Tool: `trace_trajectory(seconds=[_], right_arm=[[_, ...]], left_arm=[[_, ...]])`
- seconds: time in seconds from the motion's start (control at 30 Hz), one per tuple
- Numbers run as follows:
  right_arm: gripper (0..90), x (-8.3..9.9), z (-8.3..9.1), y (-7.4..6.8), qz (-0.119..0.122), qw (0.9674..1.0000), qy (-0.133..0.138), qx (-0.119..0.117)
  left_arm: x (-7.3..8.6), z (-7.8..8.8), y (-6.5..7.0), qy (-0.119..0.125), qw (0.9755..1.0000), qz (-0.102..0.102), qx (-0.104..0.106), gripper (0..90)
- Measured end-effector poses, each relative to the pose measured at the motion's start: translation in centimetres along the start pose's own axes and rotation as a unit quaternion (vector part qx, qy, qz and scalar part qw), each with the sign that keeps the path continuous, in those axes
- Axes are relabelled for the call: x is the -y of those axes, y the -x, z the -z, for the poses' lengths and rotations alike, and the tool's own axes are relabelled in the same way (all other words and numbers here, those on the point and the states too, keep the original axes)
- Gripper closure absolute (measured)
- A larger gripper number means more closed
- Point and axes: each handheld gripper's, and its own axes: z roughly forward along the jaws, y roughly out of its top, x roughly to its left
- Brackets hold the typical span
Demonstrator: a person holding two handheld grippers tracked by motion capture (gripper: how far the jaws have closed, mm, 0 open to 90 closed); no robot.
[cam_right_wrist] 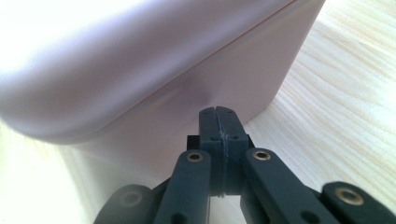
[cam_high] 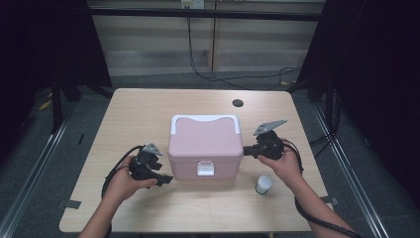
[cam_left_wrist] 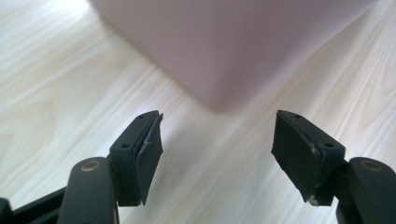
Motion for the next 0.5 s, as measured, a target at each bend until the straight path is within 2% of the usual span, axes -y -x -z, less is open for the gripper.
trace_trajectory(seconds=[0.13,0.23,0.37,0.5], right_arm=[[89.8,-0.1,0.8,0.0,-0.007,0.9999,0.005,-0.007],[89.8,-0.2,1.5,0.0,-0.012,0.9999,0.009,-0.008],[89.9,-0.7,2.4,-0.2,-0.008,0.9998,0.016,-0.008],[89.9,-1.7,3.9,-0.4,-0.006,0.9995,0.029,-0.008]], left_arm=[[0.5,0.7,-0.8,-0.010,0.9999,0.010,-0.010,32.4],[0.5,0.9,-1.0,-0.008,0.9997,0.016,-0.016,31.7],[0.2,1.4,-1.6,-0.013,0.9993,0.024,-0.023,31.3],[-0.5,2.0,-2.0,-0.008,0.9991,0.038,-0.019,30.8]])
